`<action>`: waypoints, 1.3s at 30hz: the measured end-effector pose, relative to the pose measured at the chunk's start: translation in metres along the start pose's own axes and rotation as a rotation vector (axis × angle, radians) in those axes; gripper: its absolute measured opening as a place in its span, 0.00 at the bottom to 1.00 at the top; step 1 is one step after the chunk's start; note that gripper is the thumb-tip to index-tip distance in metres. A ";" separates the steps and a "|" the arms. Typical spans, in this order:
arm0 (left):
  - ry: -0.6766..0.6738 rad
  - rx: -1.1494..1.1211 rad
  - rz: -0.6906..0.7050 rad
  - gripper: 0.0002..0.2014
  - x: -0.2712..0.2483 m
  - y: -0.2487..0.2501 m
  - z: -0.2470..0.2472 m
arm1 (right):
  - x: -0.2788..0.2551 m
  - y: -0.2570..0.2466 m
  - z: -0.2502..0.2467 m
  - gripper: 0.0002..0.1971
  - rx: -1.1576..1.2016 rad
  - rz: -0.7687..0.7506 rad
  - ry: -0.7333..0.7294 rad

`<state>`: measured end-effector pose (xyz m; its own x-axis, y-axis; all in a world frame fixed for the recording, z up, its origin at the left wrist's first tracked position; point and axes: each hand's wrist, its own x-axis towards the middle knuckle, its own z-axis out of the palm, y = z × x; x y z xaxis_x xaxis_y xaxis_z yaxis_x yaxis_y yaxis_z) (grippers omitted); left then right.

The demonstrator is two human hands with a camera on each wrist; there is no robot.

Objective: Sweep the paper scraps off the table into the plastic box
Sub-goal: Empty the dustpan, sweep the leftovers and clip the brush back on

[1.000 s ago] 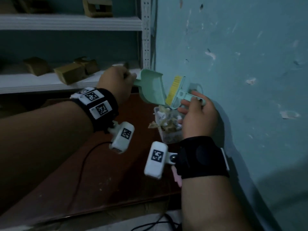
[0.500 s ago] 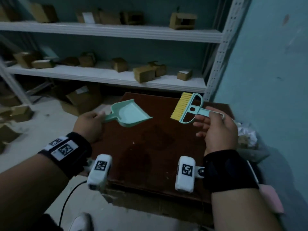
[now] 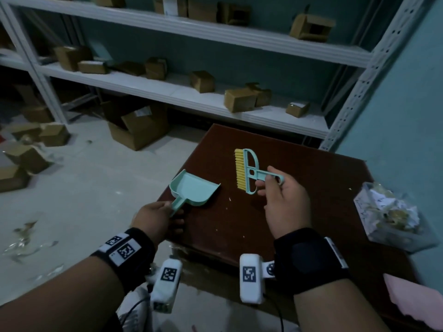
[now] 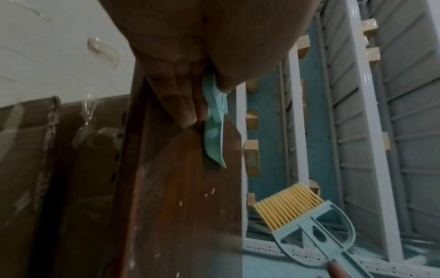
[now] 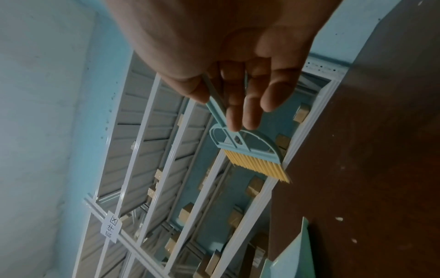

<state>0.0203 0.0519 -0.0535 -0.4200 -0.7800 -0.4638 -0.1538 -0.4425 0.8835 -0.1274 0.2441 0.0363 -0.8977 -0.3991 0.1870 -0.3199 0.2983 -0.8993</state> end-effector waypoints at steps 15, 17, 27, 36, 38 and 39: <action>-0.284 -0.411 -0.427 0.48 0.010 0.016 -0.019 | -0.006 -0.044 0.128 0.14 -1.018 -0.396 -0.413; -0.303 -0.391 -0.439 0.49 0.010 0.014 -0.020 | -0.006 -0.043 0.137 0.14 -1.053 -0.384 -0.451; -0.327 -0.367 -0.430 0.43 0.007 0.012 -0.020 | -0.011 -0.034 0.137 0.22 -1.104 -0.332 -0.665; -0.321 -0.368 -0.412 0.46 0.009 0.008 -0.021 | -0.006 -0.024 0.137 0.27 -1.098 -0.238 -0.737; -0.328 -0.355 -0.408 0.46 0.009 0.008 -0.022 | -0.006 -0.022 0.137 0.27 -1.089 -0.220 -0.751; -0.335 -0.346 -0.406 0.47 0.009 0.009 -0.023 | -0.007 -0.020 0.136 0.28 -1.089 -0.214 -0.754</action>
<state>0.0354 0.0312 -0.0514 -0.6547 -0.3639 -0.6625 -0.0850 -0.8355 0.5429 -0.0735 0.1225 -0.0007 -0.5278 -0.7961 -0.2961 -0.8251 0.5632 -0.0436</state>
